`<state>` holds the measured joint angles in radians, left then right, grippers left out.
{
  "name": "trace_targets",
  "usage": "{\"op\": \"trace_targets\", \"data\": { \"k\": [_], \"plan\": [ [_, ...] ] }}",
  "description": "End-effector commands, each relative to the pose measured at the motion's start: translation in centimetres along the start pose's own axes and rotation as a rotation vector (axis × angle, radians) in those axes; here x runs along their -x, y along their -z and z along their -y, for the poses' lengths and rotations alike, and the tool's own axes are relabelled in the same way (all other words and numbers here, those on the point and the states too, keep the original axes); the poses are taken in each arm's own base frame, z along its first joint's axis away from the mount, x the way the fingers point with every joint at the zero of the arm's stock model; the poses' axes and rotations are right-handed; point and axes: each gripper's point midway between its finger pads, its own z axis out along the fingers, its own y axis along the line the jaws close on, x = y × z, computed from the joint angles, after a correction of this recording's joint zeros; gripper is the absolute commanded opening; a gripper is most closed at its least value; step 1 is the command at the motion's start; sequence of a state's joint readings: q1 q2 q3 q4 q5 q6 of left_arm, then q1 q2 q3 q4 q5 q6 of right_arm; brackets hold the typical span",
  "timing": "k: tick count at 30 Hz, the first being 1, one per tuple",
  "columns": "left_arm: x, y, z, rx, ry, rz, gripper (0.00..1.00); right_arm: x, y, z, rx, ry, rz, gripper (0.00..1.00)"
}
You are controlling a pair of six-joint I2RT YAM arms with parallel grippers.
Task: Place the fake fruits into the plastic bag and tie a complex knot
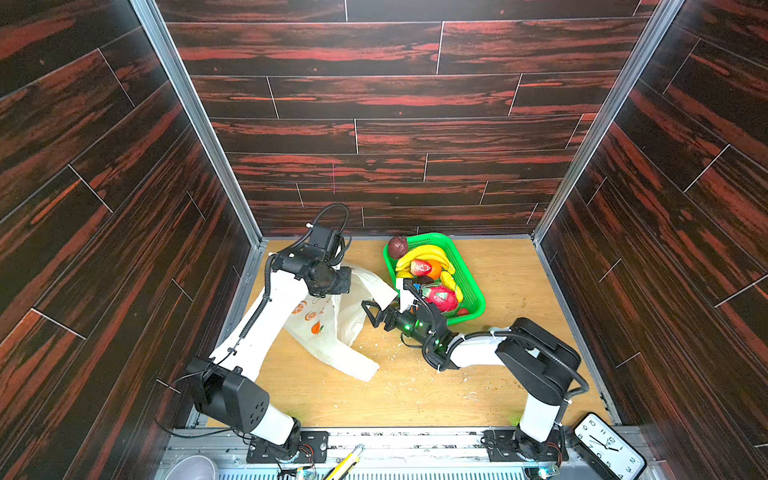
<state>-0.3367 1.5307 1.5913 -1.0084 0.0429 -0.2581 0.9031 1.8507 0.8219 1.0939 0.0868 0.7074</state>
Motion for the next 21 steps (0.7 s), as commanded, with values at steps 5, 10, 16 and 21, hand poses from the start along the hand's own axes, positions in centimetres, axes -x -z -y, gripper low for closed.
{"op": "trace_targets", "data": {
  "k": [5, 10, 16, 21],
  "plan": [
    [-0.3, 0.2, 0.0, -0.015, -0.009, 0.001, 0.0, 1.0, -2.0, 1.1, -0.062, -0.073, 0.068, 0.89],
    [-0.5, 0.3, 0.1, -0.018, -0.013, 0.003, 0.0, 1.2, -2.8, 1.3, -0.078, -0.063, 0.077, 0.76],
    [-0.8, 0.5, 0.4, -0.04, -0.028, 0.005, 0.0, 2.0, -3.2, 1.7, -0.117, -0.05, 0.102, 0.37],
    [-0.6, 0.8, 0.3, -0.042, -0.028, 0.028, 0.13, 2.8, -2.4, 1.7, -0.142, -0.04, 0.123, 0.0]
  ]
}}
